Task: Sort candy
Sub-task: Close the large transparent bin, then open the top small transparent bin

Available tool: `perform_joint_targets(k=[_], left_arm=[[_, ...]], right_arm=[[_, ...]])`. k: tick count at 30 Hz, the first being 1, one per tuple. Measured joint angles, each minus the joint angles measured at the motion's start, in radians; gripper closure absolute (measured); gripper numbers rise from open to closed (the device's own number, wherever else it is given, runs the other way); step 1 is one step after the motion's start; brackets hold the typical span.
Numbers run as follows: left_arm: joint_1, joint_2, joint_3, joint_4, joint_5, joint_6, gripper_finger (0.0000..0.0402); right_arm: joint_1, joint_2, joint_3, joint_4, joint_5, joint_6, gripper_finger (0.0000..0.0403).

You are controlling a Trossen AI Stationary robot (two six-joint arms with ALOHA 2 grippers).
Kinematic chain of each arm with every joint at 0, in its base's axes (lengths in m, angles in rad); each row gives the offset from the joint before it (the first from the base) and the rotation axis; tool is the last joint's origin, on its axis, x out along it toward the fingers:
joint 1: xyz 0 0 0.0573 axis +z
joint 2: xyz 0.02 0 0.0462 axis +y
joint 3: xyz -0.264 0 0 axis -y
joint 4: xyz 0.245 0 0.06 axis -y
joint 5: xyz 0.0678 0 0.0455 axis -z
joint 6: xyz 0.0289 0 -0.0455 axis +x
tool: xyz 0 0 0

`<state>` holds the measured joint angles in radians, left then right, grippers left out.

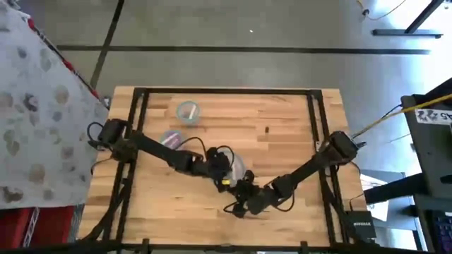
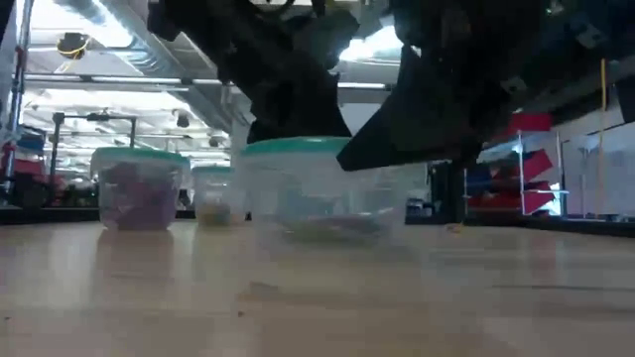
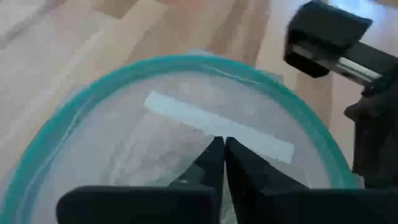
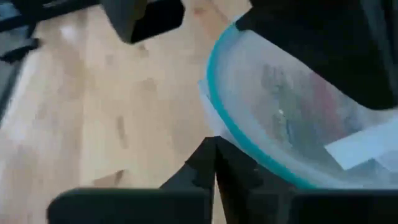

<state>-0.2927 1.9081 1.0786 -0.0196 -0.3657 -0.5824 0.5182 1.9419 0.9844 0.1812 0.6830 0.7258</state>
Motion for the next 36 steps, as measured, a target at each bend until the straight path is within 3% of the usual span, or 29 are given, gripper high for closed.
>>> perform_joint_targets(k=[6, 13, 18, 26, 29, 33, 36], left_arm=[[-0.008, -0.003, 0.0, -0.021, -0.022, -0.005, 0.0402], [-0.081, -0.032, 0.002, -0.128, -0.015, -0.068, 0.0402], [-0.177, -0.09, 0.003, -0.327, -0.048, -0.181, 0.0402], [-0.338, -0.263, -0.007, -0.667, -0.161, -0.413, 0.0402], [-0.36, -0.356, 0.01, -0.684, -0.246, -0.353, 0.0402], [-0.326, -0.486, 0.028, -0.658, -0.477, -0.117, 0.0397], [-0.222, -0.546, 0.026, -0.684, -0.492, 0.053, 0.0372]], right_arm=[[0.02, -0.052, -0.009, -0.029, -0.015, -0.103, 0.0403], [0.102, -0.223, -0.008, -0.158, 0.098, -0.133, 0.0403], [0.14, -0.304, -0.008, -0.148, 0.092, -0.2, 0.0402], [0.141, -0.32, -0.008, -0.126, 0.099, -0.237, 0.0402], [0.141, -0.319, -0.008, -0.128, 0.092, -0.237, 0.0402], [0.142, -0.32, -0.008, -0.127, 0.086, -0.253, 0.0402], [0.142, -0.319, -0.008, -0.132, 0.085, -0.264, 0.0402]])
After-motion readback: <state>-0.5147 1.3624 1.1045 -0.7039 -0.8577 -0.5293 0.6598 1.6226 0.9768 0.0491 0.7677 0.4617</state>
